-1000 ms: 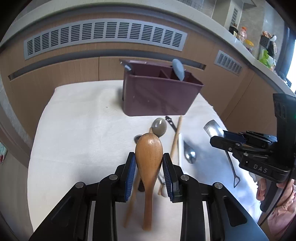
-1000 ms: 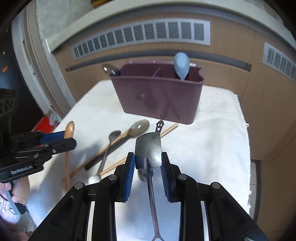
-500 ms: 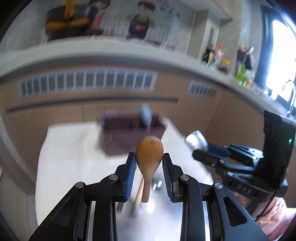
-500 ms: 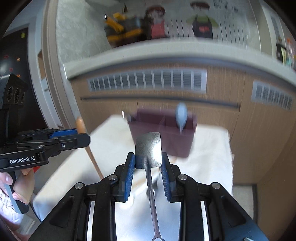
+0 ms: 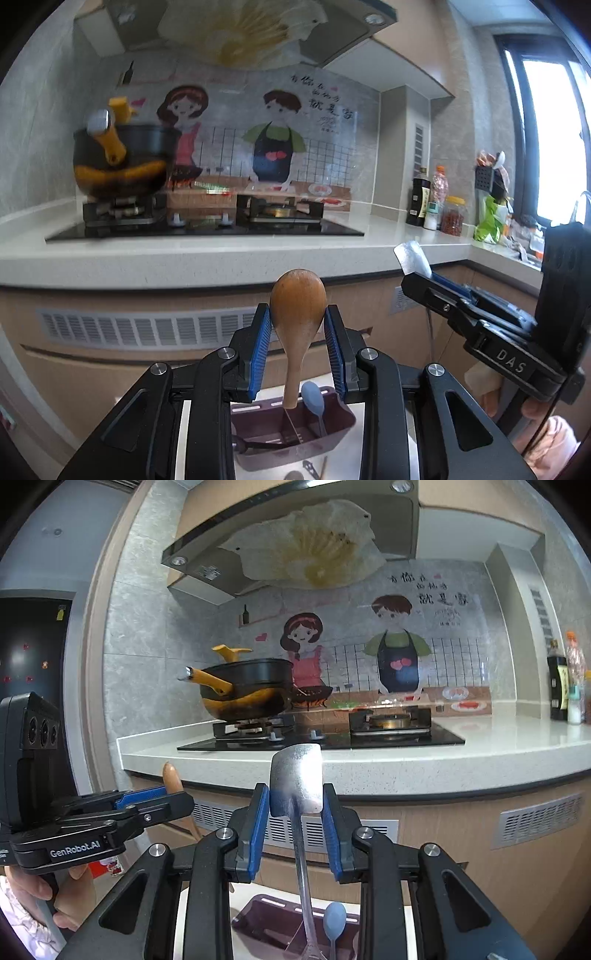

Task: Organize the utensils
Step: 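Lift the spatula and wooden spoon and drop both into the caddy, then grasp the white ceramic spoon with the left tool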

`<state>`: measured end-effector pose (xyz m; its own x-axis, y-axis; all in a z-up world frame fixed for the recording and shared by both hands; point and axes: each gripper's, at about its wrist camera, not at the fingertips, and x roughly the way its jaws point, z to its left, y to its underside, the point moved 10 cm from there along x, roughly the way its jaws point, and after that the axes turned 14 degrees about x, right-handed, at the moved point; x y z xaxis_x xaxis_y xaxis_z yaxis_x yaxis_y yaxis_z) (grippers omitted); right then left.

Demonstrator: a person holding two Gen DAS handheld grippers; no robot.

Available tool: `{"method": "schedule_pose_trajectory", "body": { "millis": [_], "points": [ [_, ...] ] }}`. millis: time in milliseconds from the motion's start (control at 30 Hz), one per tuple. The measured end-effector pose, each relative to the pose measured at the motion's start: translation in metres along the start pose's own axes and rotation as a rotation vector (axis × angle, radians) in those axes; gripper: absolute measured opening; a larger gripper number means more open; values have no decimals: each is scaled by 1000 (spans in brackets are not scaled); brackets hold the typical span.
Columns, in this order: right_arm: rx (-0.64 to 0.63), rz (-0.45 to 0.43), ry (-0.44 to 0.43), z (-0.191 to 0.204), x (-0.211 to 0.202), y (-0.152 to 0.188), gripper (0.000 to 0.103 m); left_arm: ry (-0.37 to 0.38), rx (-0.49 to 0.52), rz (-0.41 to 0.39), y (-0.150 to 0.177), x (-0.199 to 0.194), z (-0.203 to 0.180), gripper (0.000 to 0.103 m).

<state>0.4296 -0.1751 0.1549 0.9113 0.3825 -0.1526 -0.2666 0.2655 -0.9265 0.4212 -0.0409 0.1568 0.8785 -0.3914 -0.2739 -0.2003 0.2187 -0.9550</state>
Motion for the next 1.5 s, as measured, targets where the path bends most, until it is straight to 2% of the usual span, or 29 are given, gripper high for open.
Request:
{"method": "schedule_pose_trajectory", "body": {
  "millis": [267, 500, 600, 700, 933, 967, 1033, 1100, 1133, 1200, 1300, 1433, 1500],
  "points": [
    [70, 116, 38, -45, 70, 68, 26, 32, -63, 130, 73, 72, 17, 30],
    [101, 177, 75, -76, 116, 120, 26, 56, -99, 238, 139, 116, 15, 30],
    [100, 188, 96, -88, 126, 138, 26, 68, -98, 267, 155, 125, 10, 30],
    [113, 209, 101, -95, 129, 152, 26, 49, -80, 288, 166, 130, 8, 30],
    [97, 279, 132, -104, 113, 181, 26, 46, -90, 327, 184, 130, 5, 32],
    [90, 289, 141, -105, 109, 183, 28, 50, -95, 335, 186, 128, 3, 34],
    [73, 300, 166, -107, 100, 186, 40, 50, -99, 339, 187, 121, 5, 39],
    [52, 298, 206, -109, 86, 184, 65, 36, -98, 330, 185, 112, 5, 45],
    [42, 287, 223, -109, 78, 182, 71, 27, -95, 322, 182, 106, 5, 48],
    [20, 271, 252, -108, 61, 179, 90, 8, -91, 310, 178, 95, 6, 50],
    [6, 282, 264, -103, 38, 180, 102, -23, -98, 297, 170, 76, 10, 51],
    [-12, 341, 269, -93, 24, 189, 103, -73, -96, 298, 170, 49, 16, 62],
    [-46, 382, 294, -89, 18, 202, 103, -96, -89, 308, 177, 34, 17, 63]
  ]
}}
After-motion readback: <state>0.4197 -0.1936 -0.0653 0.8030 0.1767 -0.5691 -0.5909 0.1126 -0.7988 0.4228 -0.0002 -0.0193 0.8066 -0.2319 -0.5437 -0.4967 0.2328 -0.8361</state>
